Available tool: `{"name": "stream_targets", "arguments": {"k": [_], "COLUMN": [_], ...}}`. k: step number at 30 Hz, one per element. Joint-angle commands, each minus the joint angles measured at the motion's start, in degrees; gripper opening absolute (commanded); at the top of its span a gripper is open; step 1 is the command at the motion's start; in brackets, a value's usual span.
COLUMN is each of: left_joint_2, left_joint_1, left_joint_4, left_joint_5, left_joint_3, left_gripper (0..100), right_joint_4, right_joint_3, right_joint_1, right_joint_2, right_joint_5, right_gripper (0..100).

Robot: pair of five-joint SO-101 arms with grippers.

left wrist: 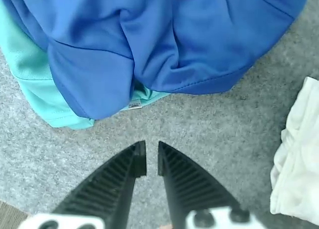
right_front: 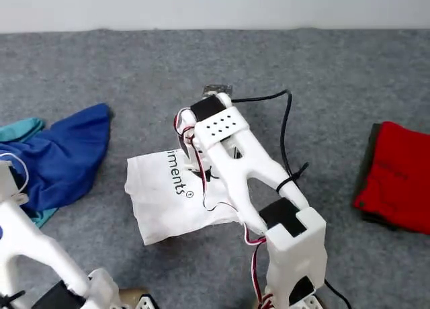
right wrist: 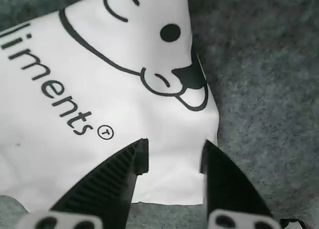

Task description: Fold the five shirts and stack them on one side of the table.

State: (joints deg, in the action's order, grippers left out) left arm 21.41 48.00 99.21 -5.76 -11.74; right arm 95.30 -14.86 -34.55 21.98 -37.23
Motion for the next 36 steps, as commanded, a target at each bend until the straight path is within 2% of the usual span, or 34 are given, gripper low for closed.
{"name": "stream_targets", "arguments": {"k": [1,4,12,19,28,30,36], "left_joint_2": [1.6,1.6,1.5,1.5,1.9,1.9,1.8], "left_joint_1": [-0.2,-0.2,-0.2,-0.1,-0.1,-0.1,-0.1], "left_joint_4": [1.2,1.1,1.1,1.1,1.1,1.1,1.1], "left_joint_5": [-0.1,-0.1,-0.2,-5.2,-5.4,-5.4,-5.4], "left_joint_3": [0.3,0.3,0.3,0.3,0.4,0.4,0.6], "left_gripper": [5,5,5,5,5,5,5], "right_joint_4": [-0.7,-2.4,-4.3,-5.8,-4.4,-3.4,-2.5], "right_joint_3": [0.1,0.2,0.1,-0.8,-4.1,-5.5,-7.8], "right_joint_1": [0.6,0.4,0.1,-0.9,-4.2,-4.2,-4.1], "right_joint_2": [-0.3,-0.2,7.0,14.8,23.9,24.3,25.9], "right_joint_5": [-0.9,-3.7,-6.9,-7.5,-7.5,-7.4,-3.1], "right_gripper": [31.8,39.4,32.0,31.9,31.4,27.0,3.5]}}
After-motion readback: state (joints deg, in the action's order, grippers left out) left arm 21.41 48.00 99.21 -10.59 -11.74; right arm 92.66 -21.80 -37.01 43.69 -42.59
